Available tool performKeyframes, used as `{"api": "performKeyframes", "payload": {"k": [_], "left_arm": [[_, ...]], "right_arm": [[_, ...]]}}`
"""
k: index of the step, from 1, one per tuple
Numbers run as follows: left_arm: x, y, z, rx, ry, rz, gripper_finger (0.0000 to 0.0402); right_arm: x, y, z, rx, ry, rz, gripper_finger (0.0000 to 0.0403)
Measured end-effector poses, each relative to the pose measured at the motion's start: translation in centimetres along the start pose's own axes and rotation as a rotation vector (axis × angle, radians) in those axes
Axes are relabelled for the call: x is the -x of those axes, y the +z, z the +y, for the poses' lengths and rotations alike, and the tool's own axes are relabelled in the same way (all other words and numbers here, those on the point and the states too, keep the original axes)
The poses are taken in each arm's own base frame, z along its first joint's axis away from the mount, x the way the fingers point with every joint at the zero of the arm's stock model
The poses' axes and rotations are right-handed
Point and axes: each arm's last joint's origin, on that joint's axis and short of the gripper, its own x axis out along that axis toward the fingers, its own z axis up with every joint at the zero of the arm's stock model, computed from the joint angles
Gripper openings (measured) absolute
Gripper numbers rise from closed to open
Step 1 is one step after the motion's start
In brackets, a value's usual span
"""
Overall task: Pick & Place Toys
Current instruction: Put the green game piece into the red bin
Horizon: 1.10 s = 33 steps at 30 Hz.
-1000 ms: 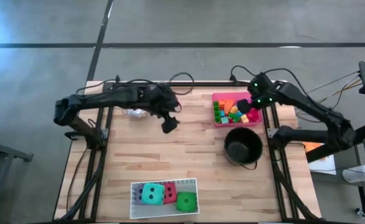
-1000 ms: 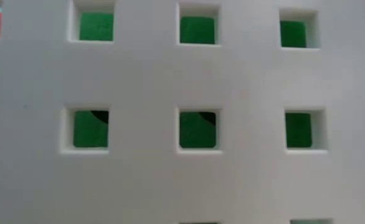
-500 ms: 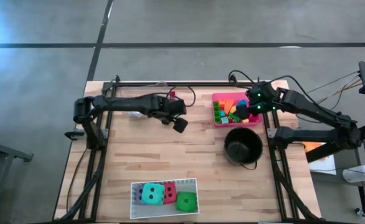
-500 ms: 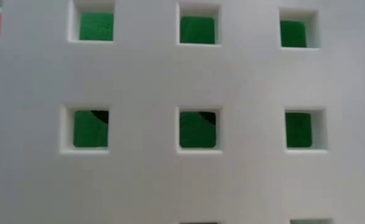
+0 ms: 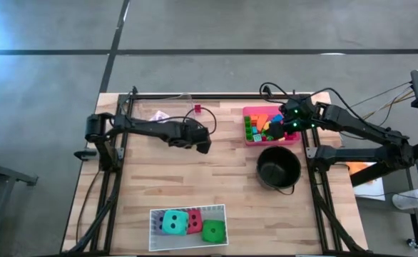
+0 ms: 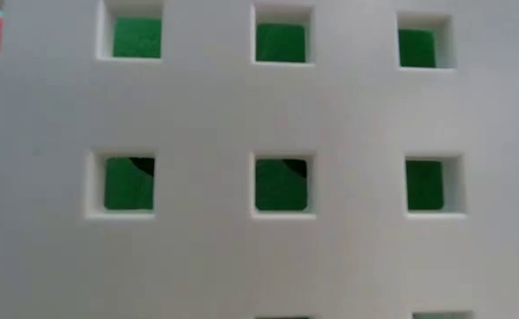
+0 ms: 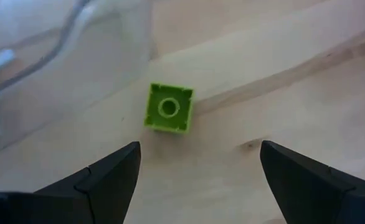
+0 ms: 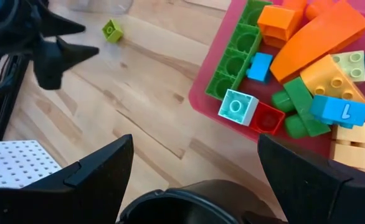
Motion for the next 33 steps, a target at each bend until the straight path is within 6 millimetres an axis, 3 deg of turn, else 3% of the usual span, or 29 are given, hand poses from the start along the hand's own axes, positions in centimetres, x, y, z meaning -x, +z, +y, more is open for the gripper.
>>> {"api": "performKeyframes", "payload": {"k": [17, 33], "left_arm": [[-4.3, -0.2, 2.4, -0.061, -0.051, -0.103, 0.0331], [-4.6, -0.4, 2.9, -0.144, -0.037, -0.068, 0.033]], "right_arm": [[0.0, 0.1, 0.2, -0.002, 0.035, 0.007, 0.0337], [0.0, 0.3, 0.4, -0.005, 0.058, -0.012, 0.0337]]}}
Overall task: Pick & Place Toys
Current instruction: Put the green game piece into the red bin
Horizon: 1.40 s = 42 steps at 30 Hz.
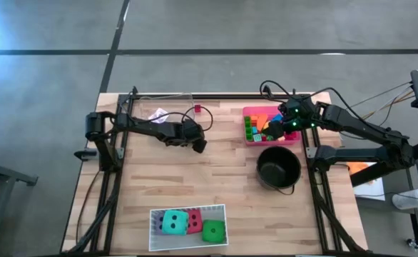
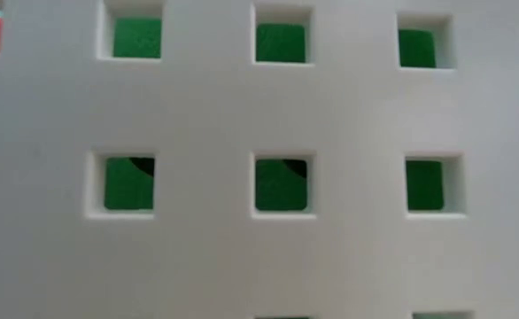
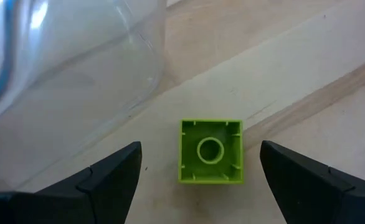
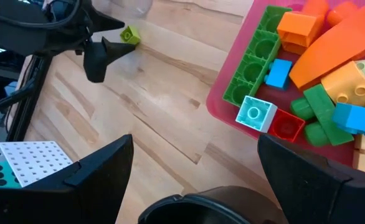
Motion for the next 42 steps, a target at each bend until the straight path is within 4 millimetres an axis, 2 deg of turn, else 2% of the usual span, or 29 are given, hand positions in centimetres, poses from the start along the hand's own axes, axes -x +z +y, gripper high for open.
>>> {"api": "performKeyframes", "payload": {"k": [10, 20, 30, 42], "left_arm": [[0.35, -0.81, -0.76, -0.048, -0.043, 0.033, 0.033], [0.21, -0.81, -0.7, -0.055, -0.026, 0.022, 0.0322], [0.19, -0.61, -0.82, -0.046, -0.032, -0.006, 0.0245], [0.07, -0.66, -0.82, -0.047, -0.028, -0.005, 0.0178]], "right_arm": [[0.0, -0.01, 0.01, 0.0, 0.005, 0.004, 0.0336], [0.0, -0.01, 0.02, 0.0, 0.005, 0.004, 0.0336], [0.0, -0.03, 0.06, 0.0, 0.017, 0.014, 0.0336], [0.0, -0.04, 0.06, 0.0, 0.019, 0.016, 0.0336]]}}
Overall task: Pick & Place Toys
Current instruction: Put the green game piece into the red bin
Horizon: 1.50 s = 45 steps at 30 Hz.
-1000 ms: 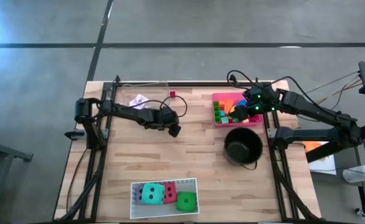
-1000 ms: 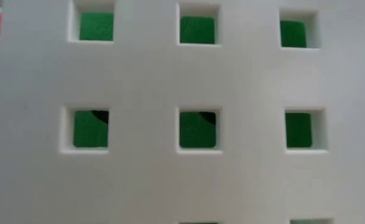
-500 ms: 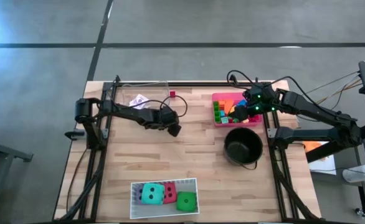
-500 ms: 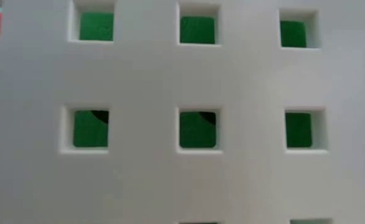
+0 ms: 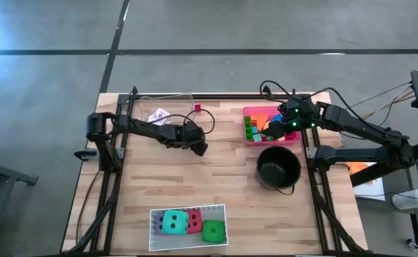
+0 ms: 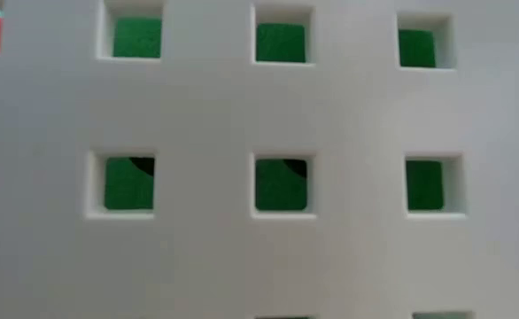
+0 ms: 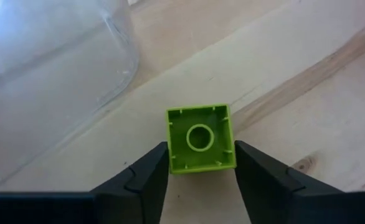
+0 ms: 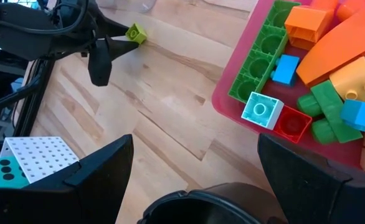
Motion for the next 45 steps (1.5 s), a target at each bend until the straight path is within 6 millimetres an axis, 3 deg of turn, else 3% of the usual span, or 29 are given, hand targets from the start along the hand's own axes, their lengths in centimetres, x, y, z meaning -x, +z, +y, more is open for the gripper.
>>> {"api": "performKeyframes", "payload": {"k": [8, 28, 45], "left_arm": [[-0.7, -0.3, -0.3, -0.006, -0.016, 0.031, 0.0148], [-0.2, -0.2, -0.6, -0.007, -0.094, 0.063, 0.0136], [5.0, 1.5, -0.4, 0.02, -0.311, 0.016, 0.0136]], "right_arm": [[0.0, 0.0, 0.0, -0.006, 0.007, 0.008, 0.0337], [0.0, -0.1, 0.1, -0.007, 0.024, 0.022, 0.0337], [0.2, 0.6, 1.3, 0.178, 0.177, -0.023, 0.0336]]}}
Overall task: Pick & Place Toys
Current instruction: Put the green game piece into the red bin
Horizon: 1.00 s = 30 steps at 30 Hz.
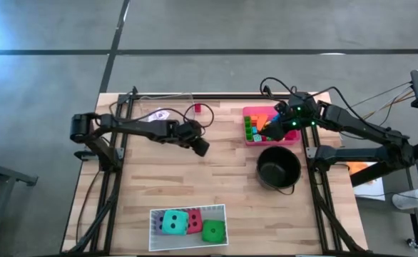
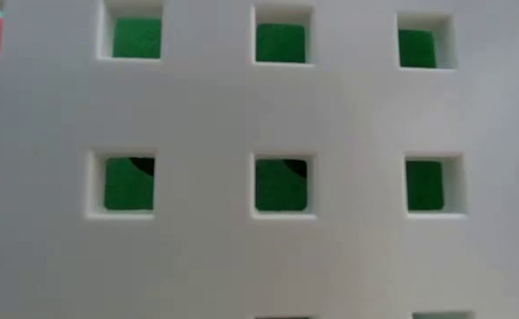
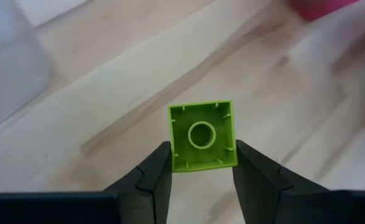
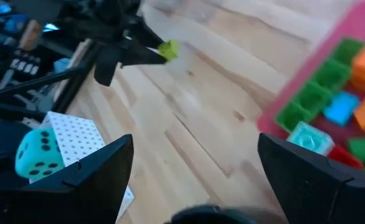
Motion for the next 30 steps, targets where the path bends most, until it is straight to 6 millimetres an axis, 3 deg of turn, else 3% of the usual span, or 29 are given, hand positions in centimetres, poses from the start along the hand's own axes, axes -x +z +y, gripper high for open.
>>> {"api": "performKeyframes", "payload": {"k": [6, 13, 20, 30], "left_arm": [[2.9, 1.1, -0.9, 0.012, -0.166, -0.066, 0.0136], [7.1, 2.7, -2.4, 0.059, -0.467, -0.168, 0.0136], [11.0, 4.4, -3.7, 0.14, -0.772, -0.314, 0.0136], [13.2, 5.7, -4.7, 0.254, -1.021, -0.437, 0.0136]], "right_arm": [[-0.3, 0.1, 2.1, 0.257, 0.133, -0.071, 0.0336], [-0.2, -0.4, 6.1, 0.574, 0.293, -0.271, 0.0336], [0.2, -1.8, 9.5, 0.821, 0.212, -0.555, 0.0336], [-1.8, -2.9, 12.9, 0.947, -0.042, -0.854, 0.0336]]}}
